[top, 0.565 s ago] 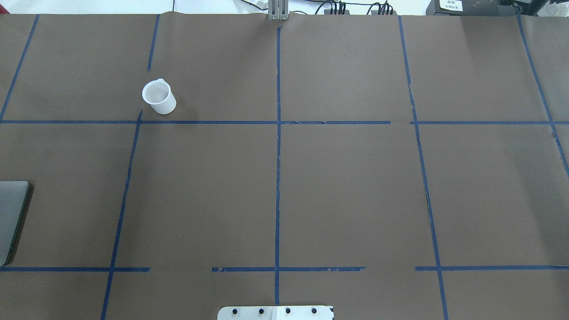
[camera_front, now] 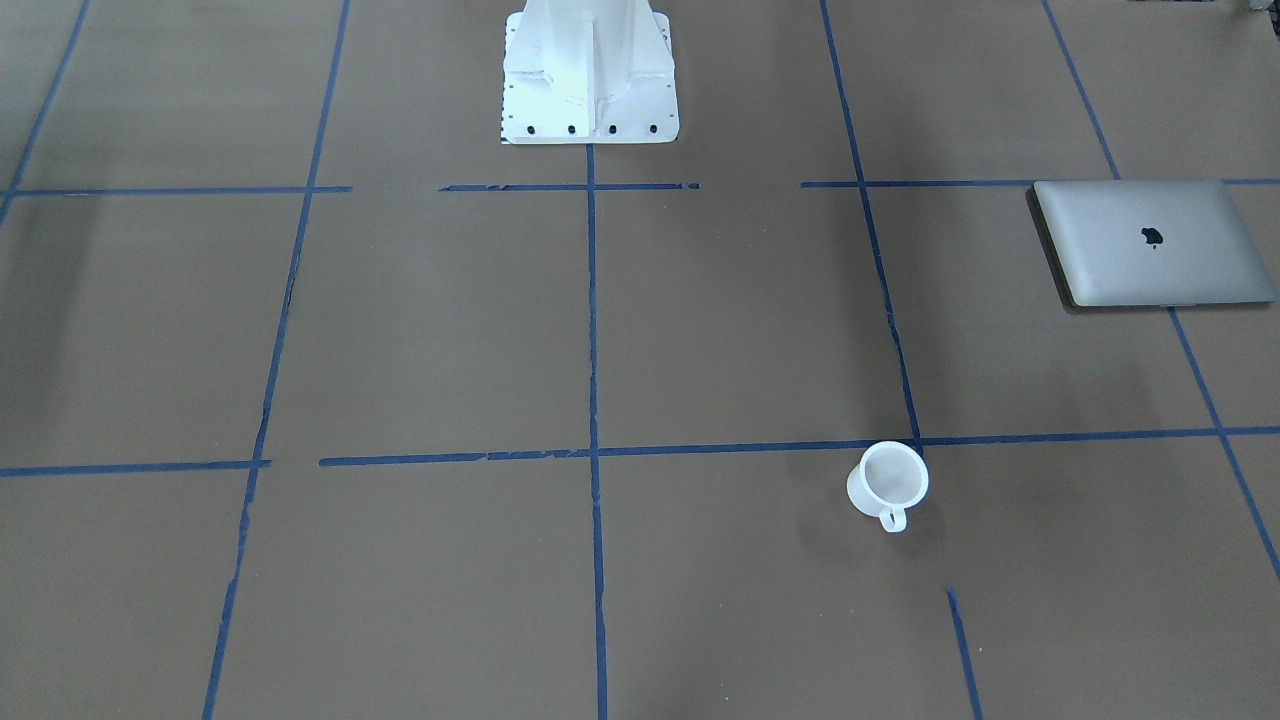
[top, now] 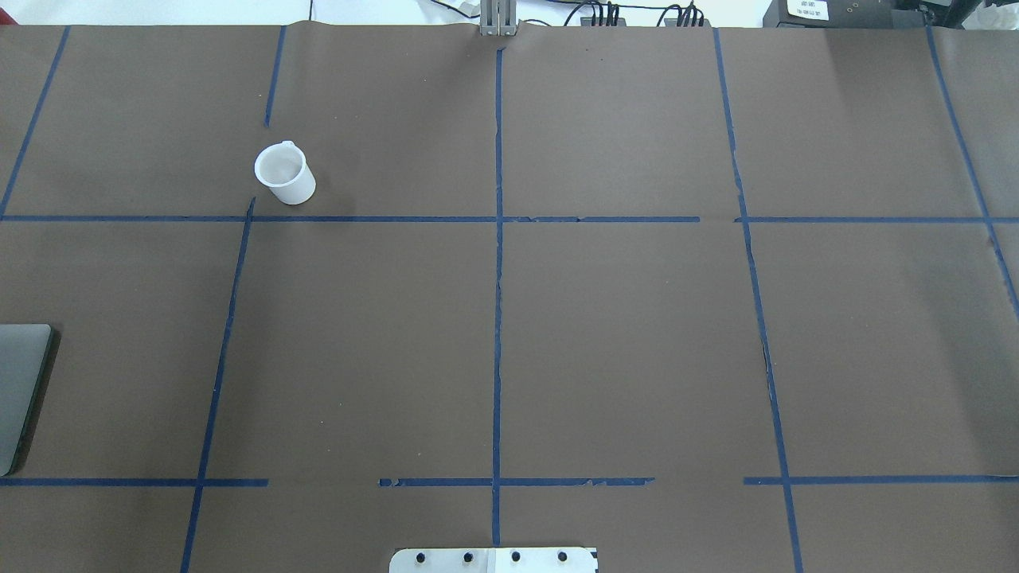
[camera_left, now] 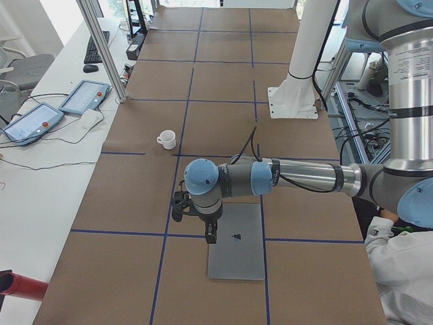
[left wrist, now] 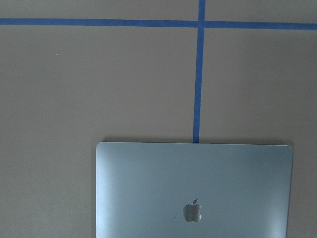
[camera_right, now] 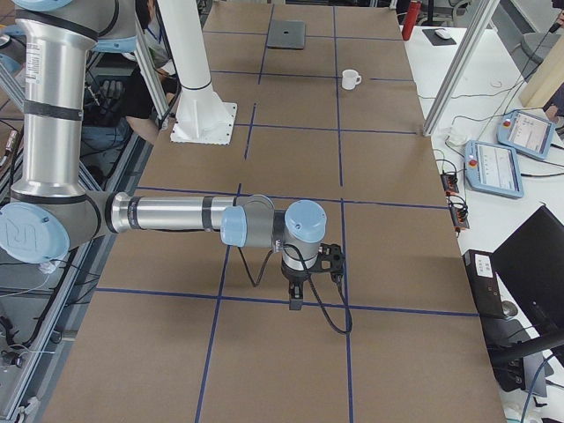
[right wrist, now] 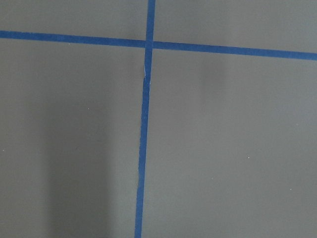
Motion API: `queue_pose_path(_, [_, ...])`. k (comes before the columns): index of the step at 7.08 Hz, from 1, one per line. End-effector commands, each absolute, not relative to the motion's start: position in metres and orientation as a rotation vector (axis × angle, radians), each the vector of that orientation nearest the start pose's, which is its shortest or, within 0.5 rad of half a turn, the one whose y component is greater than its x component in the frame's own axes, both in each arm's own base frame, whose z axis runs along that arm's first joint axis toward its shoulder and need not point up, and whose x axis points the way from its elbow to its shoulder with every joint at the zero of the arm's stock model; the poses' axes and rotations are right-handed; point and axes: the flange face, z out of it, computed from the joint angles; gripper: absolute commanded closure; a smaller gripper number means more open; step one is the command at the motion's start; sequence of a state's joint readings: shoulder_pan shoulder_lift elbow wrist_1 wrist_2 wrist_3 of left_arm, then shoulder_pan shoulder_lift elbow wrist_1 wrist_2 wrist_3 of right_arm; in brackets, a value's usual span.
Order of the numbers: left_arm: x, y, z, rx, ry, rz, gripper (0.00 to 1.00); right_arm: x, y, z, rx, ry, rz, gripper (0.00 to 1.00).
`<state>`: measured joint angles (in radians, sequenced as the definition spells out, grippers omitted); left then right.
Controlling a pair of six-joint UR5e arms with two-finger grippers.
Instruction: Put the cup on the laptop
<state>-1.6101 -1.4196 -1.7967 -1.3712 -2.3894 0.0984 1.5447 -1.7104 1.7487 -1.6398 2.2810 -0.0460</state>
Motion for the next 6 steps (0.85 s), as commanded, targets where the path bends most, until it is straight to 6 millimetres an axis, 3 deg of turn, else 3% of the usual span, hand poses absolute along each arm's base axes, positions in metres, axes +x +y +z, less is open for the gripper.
queue_pose_path(1, [-0.076, -0.414, 0.632, -0.051, 0.843, 0.005, 0.00, 0.057, -0.432, 0.647, -0.024, -0.711, -0.058, 0.00])
queue_pose_path(2, [-0.073, -0.419, 0.649, -0.040, 0.847, 0.016, 0.00, 0.057, -0.432, 0.647, -0.024, -0.711, -0.058, 0.00])
queue_pose_path(3, [-0.068, -0.428, 0.641, 0.067, 0.899, 0.044, 0.00, 0.057, -0.432, 0.646, -0.022, -0.711, -0.058, 0.00])
queue_pose_path(4, [-0.051, -0.445, 0.621, 0.093, 0.946, 0.019, 0.00, 0.057, -0.432, 0.647, -0.024, -0.711, -0.058, 0.00])
queue_pose_path(6, [0.033, -0.522, 0.548, 0.099, 0.971, 0.089, 0.00, 0.057, -0.432, 0.646, -0.021, -0.711, -0.059, 0.00])
